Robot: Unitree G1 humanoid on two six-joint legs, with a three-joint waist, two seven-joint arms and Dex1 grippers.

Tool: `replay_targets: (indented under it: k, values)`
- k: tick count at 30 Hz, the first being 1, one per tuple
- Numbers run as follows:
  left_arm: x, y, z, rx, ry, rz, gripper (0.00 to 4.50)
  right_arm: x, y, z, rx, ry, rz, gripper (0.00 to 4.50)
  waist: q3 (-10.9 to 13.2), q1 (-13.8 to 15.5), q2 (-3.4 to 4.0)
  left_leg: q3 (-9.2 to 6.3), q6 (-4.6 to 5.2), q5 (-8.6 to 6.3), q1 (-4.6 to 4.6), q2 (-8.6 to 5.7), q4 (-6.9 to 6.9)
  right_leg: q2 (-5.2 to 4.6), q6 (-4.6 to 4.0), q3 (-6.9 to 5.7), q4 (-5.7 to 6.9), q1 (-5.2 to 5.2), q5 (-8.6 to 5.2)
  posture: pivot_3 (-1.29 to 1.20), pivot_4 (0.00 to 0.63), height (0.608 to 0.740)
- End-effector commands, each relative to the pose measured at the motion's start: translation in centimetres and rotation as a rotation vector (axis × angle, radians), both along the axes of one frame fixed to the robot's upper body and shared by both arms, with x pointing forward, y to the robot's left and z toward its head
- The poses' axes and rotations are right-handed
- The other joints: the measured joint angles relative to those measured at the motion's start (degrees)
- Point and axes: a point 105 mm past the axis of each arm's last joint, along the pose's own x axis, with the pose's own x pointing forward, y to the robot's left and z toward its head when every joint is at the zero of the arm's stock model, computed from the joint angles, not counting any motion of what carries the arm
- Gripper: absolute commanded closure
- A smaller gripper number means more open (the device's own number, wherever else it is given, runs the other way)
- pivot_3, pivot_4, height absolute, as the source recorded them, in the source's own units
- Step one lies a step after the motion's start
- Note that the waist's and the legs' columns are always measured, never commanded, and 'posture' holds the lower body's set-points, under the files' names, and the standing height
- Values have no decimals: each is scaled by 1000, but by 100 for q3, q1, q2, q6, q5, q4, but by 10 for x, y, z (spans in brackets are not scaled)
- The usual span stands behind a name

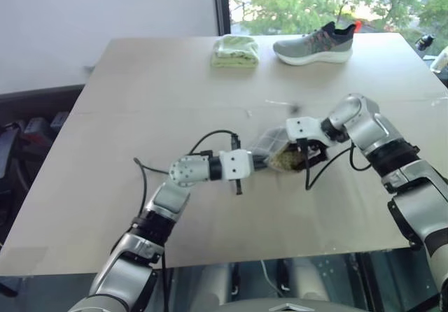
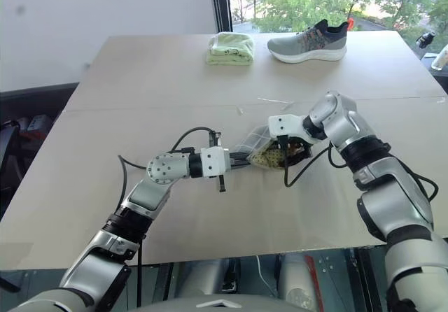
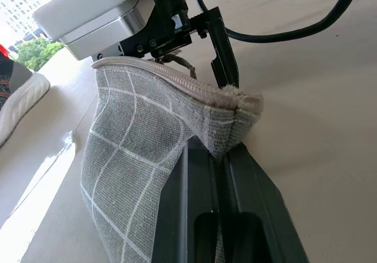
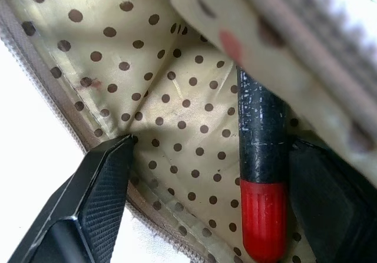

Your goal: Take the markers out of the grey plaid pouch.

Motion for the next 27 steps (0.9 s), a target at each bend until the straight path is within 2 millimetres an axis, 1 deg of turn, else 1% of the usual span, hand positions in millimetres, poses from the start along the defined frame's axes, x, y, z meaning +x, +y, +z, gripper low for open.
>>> replay_targets:
  k: [1,7,16,23,27]
  values:
    - [0,-1,14,-39,-55,5,4500,-8,-3,-7,12,49,-7,698,0,0,0,0,0,0,0,0,0,0,0,0,0,0,0,0,150,740]
    - [0,-2,13,-44,-51,10,4500,-10,-4,-8,71,56,-56,698,0,-3,0,0,0,0,0,0,0,0,0,0,1,0,0,0,150,740]
    - [0,-2,12,-43,-49,11,4500,-8,-7,-13,87,31,-106,698,0,-9,0,0,0,0,1,1,1,0,0,-1,2,0,0,0,150,740]
    - [-1,-2,12,-44,-48,11,4500,-7,-4,-13,118,40,-144,698,0,-11,0,0,0,0,2,1,2,0,0,-1,4,0,0,0,150,740]
    - [-1,-2,12,-45,-48,13,4500,2,-1,-12,178,-5,-216,698,0,-24,-1,1,0,0,2,1,2,0,0,-1,4,1,0,0,150,740]
